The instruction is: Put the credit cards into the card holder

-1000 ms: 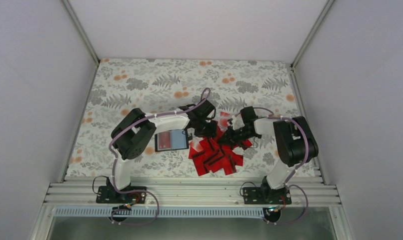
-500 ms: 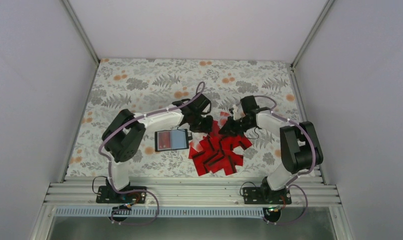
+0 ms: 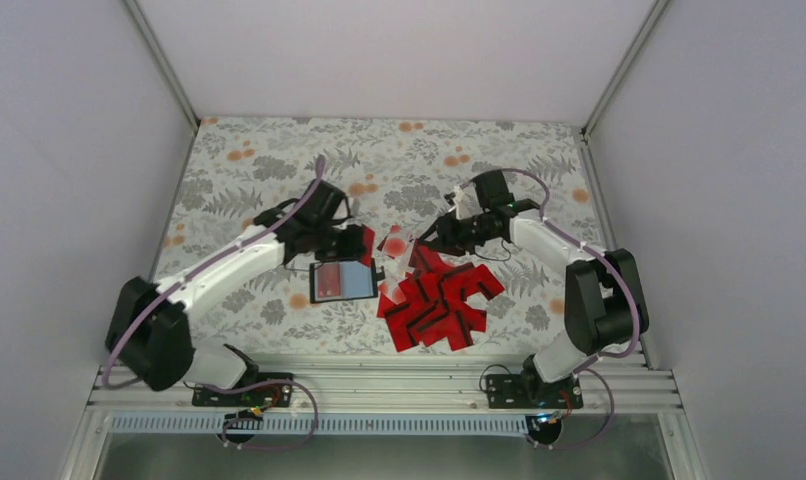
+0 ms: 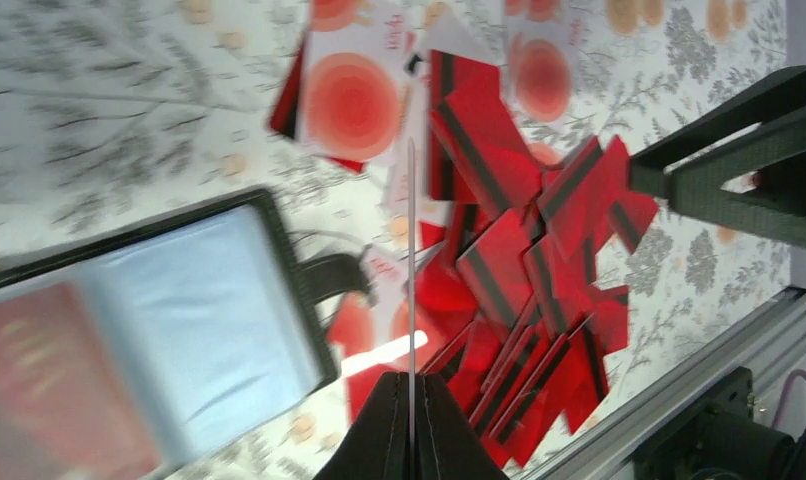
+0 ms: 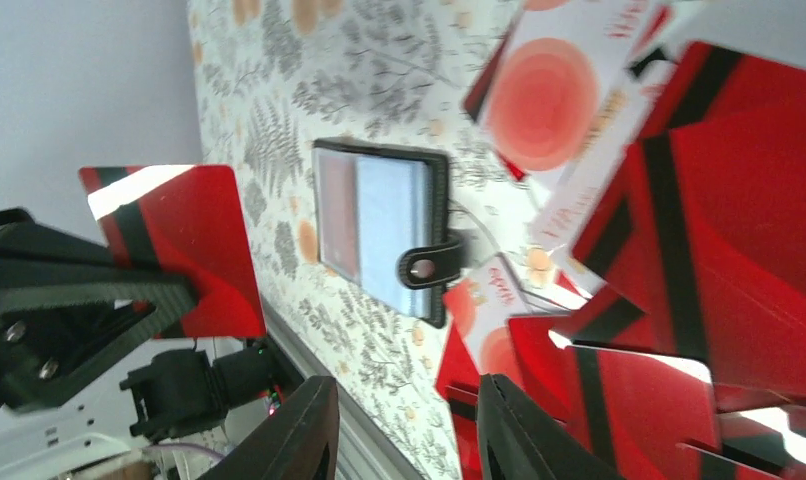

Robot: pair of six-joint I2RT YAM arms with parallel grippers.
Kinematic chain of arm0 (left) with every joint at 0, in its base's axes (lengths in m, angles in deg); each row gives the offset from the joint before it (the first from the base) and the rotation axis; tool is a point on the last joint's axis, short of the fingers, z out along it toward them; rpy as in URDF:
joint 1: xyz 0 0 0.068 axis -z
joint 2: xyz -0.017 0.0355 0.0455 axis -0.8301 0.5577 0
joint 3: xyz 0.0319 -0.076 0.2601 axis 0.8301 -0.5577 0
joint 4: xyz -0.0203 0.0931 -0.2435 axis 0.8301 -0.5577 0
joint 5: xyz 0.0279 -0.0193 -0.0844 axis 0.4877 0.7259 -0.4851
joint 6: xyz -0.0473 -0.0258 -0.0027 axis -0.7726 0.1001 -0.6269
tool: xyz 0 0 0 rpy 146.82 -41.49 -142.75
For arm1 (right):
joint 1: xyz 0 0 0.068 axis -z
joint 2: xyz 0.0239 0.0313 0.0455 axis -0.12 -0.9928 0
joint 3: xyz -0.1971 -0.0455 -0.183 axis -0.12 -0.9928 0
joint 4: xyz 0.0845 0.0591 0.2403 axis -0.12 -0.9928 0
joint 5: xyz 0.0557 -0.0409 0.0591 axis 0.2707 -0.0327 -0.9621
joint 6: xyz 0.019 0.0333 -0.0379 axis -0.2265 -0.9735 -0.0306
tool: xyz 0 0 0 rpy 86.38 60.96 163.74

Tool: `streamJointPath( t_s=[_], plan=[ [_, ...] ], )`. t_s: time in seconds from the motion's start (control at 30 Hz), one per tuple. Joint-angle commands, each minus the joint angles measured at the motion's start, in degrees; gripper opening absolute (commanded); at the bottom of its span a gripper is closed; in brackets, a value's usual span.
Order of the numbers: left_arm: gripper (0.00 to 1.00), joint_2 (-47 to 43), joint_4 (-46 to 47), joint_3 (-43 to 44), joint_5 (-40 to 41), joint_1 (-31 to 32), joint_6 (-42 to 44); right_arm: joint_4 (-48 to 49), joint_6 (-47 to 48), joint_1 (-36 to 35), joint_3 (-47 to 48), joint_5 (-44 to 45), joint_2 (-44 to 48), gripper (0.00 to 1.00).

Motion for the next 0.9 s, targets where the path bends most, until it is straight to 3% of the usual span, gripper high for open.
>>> streamJointPath(
  t_s=[0.0, 0.2, 0.43, 0.67, 0.87],
  plan=[
    [0.02, -8.18, -4.84, -5.40, 0.80, -4.53, 6.46, 1.33, 1.14, -3.73, 3.43, -2.74, -1.46, 0.37],
    [0.02, -18.66, -6.96, -11.95, 4.64, -8.25, 7.49, 4.55, 1.50, -10.16, 6.01, 0.62, -2.21, 0.40],
    [0.02, -23.50, -3.22, -21.32, -3.87, -14.63, 7.16, 3.96, 2.57, -14.81, 8.56, 0.60, -6.72, 0.43],
    [0.02, -21.50, 10.10, -30.09, -7.83, -15.49, 2.41, 2.87, 4.42, -17.73, 9.20, -1.14, -10.14, 0.42],
    [0.03, -16.03, 14.72, -30.37, -10.34, -15.47, 5.24, 1.79, 5.08, -20.53, 9.28, 0.10, -12.83, 0.41]
  ],
)
